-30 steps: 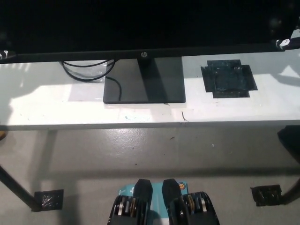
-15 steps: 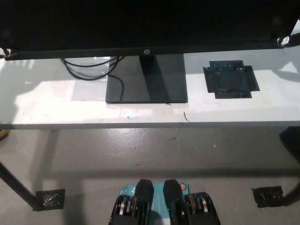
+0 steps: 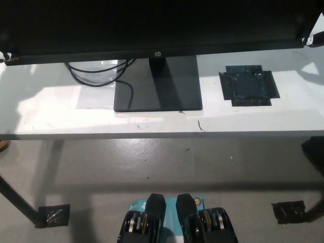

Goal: The monitor is placed at the center of the table and the robot uses both its hand to grab the left and right sides of the monitor to tilt the angle of the monitor downwards

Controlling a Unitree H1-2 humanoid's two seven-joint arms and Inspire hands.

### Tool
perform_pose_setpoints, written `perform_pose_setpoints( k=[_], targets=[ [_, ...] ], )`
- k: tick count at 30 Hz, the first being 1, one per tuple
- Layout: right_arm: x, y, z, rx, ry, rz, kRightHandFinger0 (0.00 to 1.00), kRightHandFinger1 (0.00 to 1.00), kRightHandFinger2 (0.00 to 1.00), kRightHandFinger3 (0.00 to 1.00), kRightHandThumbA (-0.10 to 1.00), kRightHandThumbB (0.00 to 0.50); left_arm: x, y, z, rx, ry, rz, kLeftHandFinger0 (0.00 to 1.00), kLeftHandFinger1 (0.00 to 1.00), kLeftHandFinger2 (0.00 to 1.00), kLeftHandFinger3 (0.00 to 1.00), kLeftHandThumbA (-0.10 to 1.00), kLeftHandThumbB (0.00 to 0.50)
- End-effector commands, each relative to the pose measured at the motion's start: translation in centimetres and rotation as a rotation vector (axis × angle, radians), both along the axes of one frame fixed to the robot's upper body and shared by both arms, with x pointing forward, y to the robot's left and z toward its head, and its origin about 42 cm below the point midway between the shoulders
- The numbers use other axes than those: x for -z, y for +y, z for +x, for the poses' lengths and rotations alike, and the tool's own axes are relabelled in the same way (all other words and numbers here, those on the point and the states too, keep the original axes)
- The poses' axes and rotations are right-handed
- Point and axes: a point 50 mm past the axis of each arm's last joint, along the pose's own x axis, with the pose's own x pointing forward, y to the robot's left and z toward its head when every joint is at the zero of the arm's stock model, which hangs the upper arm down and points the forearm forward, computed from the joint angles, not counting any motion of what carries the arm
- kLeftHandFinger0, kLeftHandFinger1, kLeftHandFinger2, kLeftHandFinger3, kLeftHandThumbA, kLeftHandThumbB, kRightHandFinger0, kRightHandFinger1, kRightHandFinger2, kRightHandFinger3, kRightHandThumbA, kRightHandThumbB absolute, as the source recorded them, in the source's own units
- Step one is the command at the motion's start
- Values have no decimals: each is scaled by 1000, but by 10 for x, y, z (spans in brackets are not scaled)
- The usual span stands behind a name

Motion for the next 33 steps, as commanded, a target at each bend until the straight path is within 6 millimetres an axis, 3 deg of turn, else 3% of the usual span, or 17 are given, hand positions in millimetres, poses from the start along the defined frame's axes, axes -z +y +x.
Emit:
perform_pose_setpoints(
  k=[1,2,6,8,10,11,13,16,17,18,22,23,26,27,28,32,33],
  targets=[
    [-105,82,3,-394,-656,-269,1000,1000,1000,1000,638,500,-124,-48,18,139,-474,207,1000,1000,1000,1000,885,500],
    [-98,75,-6,-474,-425,103,1000,1000,1000,1000,626,500,-112,-36,13,144,-446,-61,1000,1000,1000,1000,896,465],
    [-91,68,-29,-533,-205,367,1000,1000,1000,1000,634,500,-109,-30,7,159,-360,-271,1000,1000,1000,1000,955,417],
    [-84,47,-73,-652,-1,644,1000,1000,1000,1000,797,500,-88,-19,-17,277,-324,-528,1000,1000,1000,1000,892,420],
    [-84,47,-75,-651,1,648,1000,1000,1000,1000,800,500,-88,-19,-17,276,-324,-530,1000,1000,1000,1000,885,419],
    [-86,32,-107,-726,80,855,1000,1000,1000,1000,849,500,-66,-13,-43,302,-279,-692,1000,1000,1000,1000,1000,452],
    [-86,15,-127,-778,158,1040,1000,1000,1000,1000,782,500,-49,-12,-72,344,-257,-802,1000,1000,1000,1000,1000,453],
    [-86,15,-129,-778,160,1046,1000,1000,1000,1000,779,500,-49,-13,-74,339,-257,-808,1000,1000,1000,1000,1000,454],
    [-87,-4,-154,-830,173,1087,1000,1000,1000,1000,981,500,-28,-4,-105,372,-222,-880,1000,1000,1000,1000,1000,470],
    [-89,-18,-174,-887,193,1118,1000,1000,1000,1000,1000,500,-15,2,-130,388,-192,-960,1000,1000,1000,1000,1000,499],
    [-90,-19,-177,-891,198,1127,1000,1000,1000,1000,1000,500,-15,2,-134,381,-190,-973,1000,1000,1000,1000,1000,500],
    [-92,-32,-200,-972,207,1207,1000,1000,1000,1000,1000,500,-2,4,-171,415,-191,-1103,1000,1000,1000,1000,1000,498],
    [-92,-33,-204,-983,211,1220,1000,1000,1000,1000,1000,500,-1,4,-177,413,-190,-1123,1000,1000,1000,1000,1000,500],
    [-82,-36,-218,-1036,215,1296,1000,1000,1000,1000,1000,500,9,1,-202,477,-197,-1237,1000,1000,1000,1000,1000,401],
    [-75,-37,-230,-1064,202,1334,1000,1000,1000,1000,1000,500,16,-1,-221,514,-211,-1300,1000,1000,1000,1000,1000,374],
    [-72,-37,-235,-1065,196,1344,1000,1000,1000,1000,1000,500,18,-3,-228,511,-212,-1319,1000,1000,1000,1000,1000,368],
    [-60,-37,-250,-1078,176,1371,1000,1000,1000,1000,1000,500,27,-14,-261,520,-222,-1382,1000,1000,1000,1000,1000,431]
  ],
)
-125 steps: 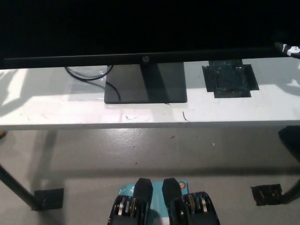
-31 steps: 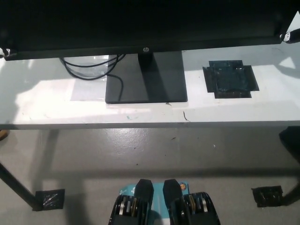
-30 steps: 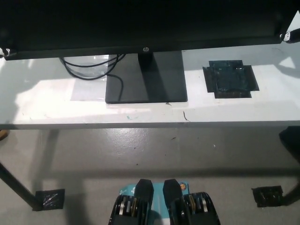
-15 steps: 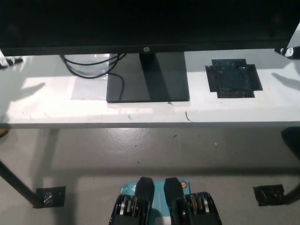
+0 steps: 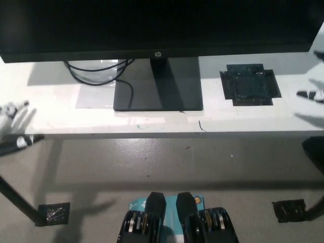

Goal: The monitor is placed at the center of the table and the robot uses both its hand to grab the left and right sides of the monitor to tilt the angle of the monitor downwards

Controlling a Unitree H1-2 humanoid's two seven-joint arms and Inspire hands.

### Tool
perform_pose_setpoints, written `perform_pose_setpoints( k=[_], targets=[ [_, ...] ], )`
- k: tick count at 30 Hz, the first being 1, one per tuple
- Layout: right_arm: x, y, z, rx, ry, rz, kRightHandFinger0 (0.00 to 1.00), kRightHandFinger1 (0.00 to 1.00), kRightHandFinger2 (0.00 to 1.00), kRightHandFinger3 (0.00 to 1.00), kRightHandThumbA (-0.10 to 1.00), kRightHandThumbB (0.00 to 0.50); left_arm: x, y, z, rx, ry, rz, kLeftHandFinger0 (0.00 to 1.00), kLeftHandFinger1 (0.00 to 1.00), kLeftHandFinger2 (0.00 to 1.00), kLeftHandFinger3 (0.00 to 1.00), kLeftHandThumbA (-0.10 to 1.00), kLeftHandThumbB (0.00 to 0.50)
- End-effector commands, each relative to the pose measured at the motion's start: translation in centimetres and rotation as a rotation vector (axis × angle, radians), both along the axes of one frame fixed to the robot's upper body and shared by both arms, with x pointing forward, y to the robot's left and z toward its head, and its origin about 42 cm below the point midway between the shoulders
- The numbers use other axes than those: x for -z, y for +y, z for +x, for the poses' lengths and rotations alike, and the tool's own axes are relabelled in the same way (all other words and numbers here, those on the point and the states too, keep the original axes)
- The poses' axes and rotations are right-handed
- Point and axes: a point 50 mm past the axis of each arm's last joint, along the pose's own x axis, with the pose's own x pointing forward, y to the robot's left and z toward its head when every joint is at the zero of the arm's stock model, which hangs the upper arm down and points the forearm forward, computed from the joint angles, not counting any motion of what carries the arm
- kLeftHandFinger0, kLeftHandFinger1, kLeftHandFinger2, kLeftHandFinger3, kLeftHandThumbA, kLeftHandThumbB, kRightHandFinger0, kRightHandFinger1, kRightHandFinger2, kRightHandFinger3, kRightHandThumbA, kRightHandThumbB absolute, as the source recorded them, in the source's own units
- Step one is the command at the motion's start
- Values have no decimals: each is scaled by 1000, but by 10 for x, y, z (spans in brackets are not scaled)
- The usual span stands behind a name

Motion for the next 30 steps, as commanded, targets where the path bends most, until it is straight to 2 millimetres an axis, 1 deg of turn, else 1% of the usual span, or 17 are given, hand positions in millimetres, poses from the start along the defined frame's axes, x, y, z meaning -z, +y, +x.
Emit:
perform_pose_setpoints(
  k=[1,3,5,6,8,10,11,15,16,17,19,20,24,26,28,29,30],
  targets=[
    [-148,7,-132,-766,-226,592,1000,1000,1000,1000,1000,500,-134,-19,-130,259,-304,-740,1000,1000,1000,1000,1000,460],
    [-138,11,-146,-773,-245,618,1000,1000,1000,1000,1000,500,-122,-27,-150,268,-297,-785,1000,1000,1000,1000,1000,467],
    [-138,11,-148,-774,-245,622,1000,1000,1000,1000,1000,500,-122,-28,-152,266,-294,-789,1000,1000,1000,1000,1000,468],
    [-131,17,-156,-778,-256,629,1000,1000,1000,1000,1000,500,-115,-37,-162,283,-285,-816,1000,1000,1000,1000,1000,437],
    [-111,37,-181,-802,-275,669,1000,1000,1000,1000,1000,500,-98,-63,-189,359,-230,-894,1000,1000,1000,1000,1000,404],
    [-90,55,-199,-804,-290,667,1000,1000,1000,1000,1000,500,-84,-90,-199,349,-243,-884,1000,1000,1000,1000,1000,444],
    [-80,65,-205,-792,-312,639,1000,1000,1000,1000,1000,500,-76,-102,-205,345,-251,-899,1000,1000,1000,1000,1000,430],
    [-44,100,-218,-713,-353,596,1000,1000,1000,1000,1000,452,-58,-124,-211,424,-91,-948,1000,1000,1000,1000,1000,458],
    [-26,117,-221,-670,-332,615,1000,1000,1000,1000,1000,456,-48,-135,-208,464,-72,-964,1000,1000,1000,1000,1000,412],
    [-16,126,-221,-641,-306,624,1000,1000,1000,1000,1000,481,-39,-139,-205,479,-70,-977,1000,1000,1000,1000,1000,364],
    [10,142,-219,-557,-304,625,1000,1000,1000,1000,1000,465,-24,-150,-198,470,-30,-1023,1000,1000,1000,1000,1000,356],
    [23,147,-214,-531,-306,622,1000,1000,1000,1000,1000,448,-17,-156,-194,459,-1,-1047,1000,1000,1000,1000,1000,407],
    [88,175,-184,-386,-246,654,1000,1000,1000,1000,1000,428,22,-175,-177,404,49,-1081,1000,1000,1000,1000,1000,378],
    [120,187,-169,-331,-196,649,1000,1000,1000,1000,1000,414,47,-180,-165,344,74,-1065,1000,1000,1000,1000,1000,408],
    [146,194,-159,-284,-157,641,1000,1000,1000,1000,1000,409,67,-180,-158,307,102,-1068,1000,1000,1000,1000,1000,383],
    [168,199,-146,-237,-124,624,1000,1000,1000,1000,1000,402,84,-179,-146,270,121,-1065,1000,1000,1000,1000,1000,341],
    [172,199,-143,-226,-120,618,1000,1000,1000,1000,1000,402,87,-179,-143,265,123,-1064,1000,1000,1000,1000,1000,336]
  ],
)
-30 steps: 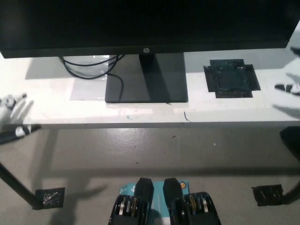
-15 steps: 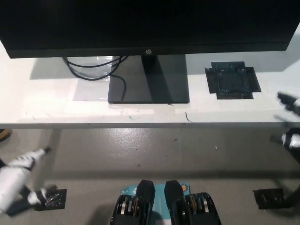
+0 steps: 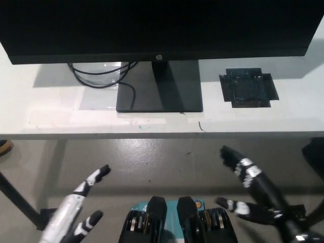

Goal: The monitor is placed at the center of the table and the robot uses both its hand to grab the left and right sides of the monitor to tilt the angle of the monitor downwards

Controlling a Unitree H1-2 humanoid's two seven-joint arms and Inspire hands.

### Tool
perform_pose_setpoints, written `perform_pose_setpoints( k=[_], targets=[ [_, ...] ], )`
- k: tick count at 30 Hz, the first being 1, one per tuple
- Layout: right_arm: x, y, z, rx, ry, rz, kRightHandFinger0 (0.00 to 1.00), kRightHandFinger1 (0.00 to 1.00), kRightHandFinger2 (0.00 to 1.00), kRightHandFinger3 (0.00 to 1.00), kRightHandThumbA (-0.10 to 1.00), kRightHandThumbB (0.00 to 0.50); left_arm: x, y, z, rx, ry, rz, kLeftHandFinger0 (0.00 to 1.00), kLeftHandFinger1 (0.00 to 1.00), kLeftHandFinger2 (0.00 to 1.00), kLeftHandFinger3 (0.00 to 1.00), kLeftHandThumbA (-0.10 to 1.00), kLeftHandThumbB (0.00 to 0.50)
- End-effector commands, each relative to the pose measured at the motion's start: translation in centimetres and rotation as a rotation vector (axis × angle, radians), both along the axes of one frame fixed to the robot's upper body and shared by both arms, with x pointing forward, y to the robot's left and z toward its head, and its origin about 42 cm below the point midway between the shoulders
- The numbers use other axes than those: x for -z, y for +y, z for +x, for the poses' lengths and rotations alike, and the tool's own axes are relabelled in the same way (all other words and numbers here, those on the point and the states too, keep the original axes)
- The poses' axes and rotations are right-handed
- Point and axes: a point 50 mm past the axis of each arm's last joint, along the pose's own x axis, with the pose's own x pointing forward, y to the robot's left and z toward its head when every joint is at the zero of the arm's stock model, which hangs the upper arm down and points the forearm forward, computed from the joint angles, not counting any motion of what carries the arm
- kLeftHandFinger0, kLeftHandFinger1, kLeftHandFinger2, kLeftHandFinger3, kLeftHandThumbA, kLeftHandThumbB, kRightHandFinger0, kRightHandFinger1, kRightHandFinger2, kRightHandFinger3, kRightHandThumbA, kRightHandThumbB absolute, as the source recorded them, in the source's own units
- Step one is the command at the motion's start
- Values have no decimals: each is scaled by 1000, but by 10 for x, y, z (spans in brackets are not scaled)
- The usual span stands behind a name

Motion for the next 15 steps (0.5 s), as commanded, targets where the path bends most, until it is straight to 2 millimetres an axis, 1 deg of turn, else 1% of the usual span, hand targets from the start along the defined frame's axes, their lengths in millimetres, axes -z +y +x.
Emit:
perform_pose_setpoints(
  k=[1,2,4,6,7,8,11,12,13,15],
  targets=[
    [38,18,33,130,-138,-100,1000,1000,1000,1000,1000,359,35,-4,31,22,65,-104,1000,1000,1000,1000,1000,287],
    [46,18,38,138,-115,-128,1000,1000,1000,1000,1000,368,41,-3,36,5,86,-105,1000,1000,1000,1000,1000,300],
    [56,17,43,146,-81,-154,1000,1000,1000,1000,1000,346,51,0,42,-13,119,-99,1000,1000,1000,1000,1000,304],
    [64,14,47,147,-59,-196,1000,1000,1000,1000,1000,380,60,1,47,-14,145,-91,1000,1000,1000,1000,1000,326],
    [65,13,47,148,-57,-202,1000,1000,1000,1000,1000,381,61,1,48,-15,147,-89,1000,1000,1000,1000,1000,328],
    [68,13,49,143,-43,-209,1000,1000,1000,1000,1000,388,62,1,49,-11,153,-82,1000,1000,1000,1000,1000,326],
    [70,12,48,144,-54,-251,1000,1000,1000,1000,1000,363,62,-4,54,2,167,-81,1000,1000,1000,1000,1000,303],
    [70,12,49,142,-55,-256,1000,1000,1000,1000,1000,365,62,-4,54,2,166,-79,1000,1000,1000,1000,1000,302],
    [71,13,49,139,-54,-262,1000,1000,1000,1000,1000,365,63,-4,55,4,163,-73,1000,1000,1000,1000,1000,288],
    [71,13,50,136,-53,-267,1000,1000,1000,1000,1000,365,63,-4,55,6,161,-69,1000,1000,1000,1000,1000,284]
  ],
)
